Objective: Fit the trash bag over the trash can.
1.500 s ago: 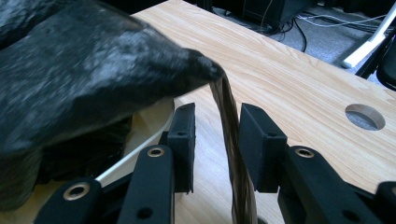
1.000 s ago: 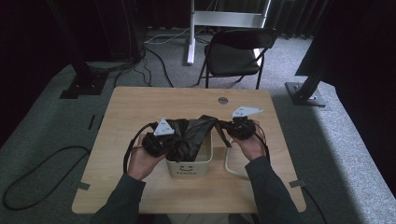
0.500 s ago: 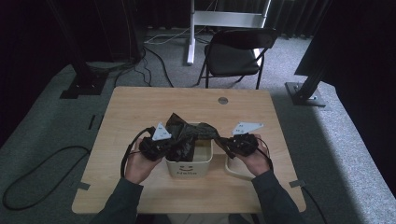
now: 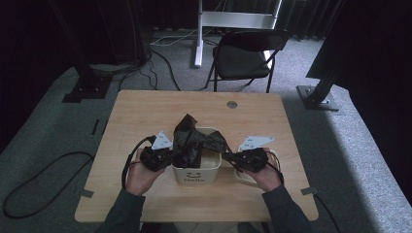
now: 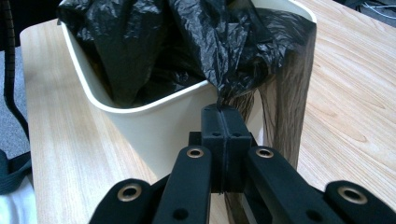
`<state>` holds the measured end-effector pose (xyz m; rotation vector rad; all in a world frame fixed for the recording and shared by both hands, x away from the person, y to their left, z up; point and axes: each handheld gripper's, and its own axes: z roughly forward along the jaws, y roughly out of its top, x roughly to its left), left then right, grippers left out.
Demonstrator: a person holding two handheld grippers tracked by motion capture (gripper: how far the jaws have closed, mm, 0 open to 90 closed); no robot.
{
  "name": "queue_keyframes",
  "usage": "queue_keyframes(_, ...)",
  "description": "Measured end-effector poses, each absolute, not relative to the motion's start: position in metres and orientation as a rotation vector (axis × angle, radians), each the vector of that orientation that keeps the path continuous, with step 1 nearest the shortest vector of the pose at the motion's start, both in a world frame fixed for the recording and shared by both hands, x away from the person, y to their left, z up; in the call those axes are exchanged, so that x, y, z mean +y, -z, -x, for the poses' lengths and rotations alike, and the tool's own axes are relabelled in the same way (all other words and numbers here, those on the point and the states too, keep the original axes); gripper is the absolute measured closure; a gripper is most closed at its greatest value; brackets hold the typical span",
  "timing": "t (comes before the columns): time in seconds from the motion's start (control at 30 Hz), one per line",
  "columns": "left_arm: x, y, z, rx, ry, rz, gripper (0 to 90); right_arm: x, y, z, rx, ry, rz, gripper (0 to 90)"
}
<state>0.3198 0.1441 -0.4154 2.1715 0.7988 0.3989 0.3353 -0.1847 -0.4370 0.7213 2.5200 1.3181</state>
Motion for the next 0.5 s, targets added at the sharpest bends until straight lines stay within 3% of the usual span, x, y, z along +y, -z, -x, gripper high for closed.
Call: queue_keyframes(0.5, 0.143, 0.397, -0.338, 0.853, -0.435, -2.098, 69.8, -0.186, 0.435, -0.333, 2.523, -1.322, -0.706, 90.0)
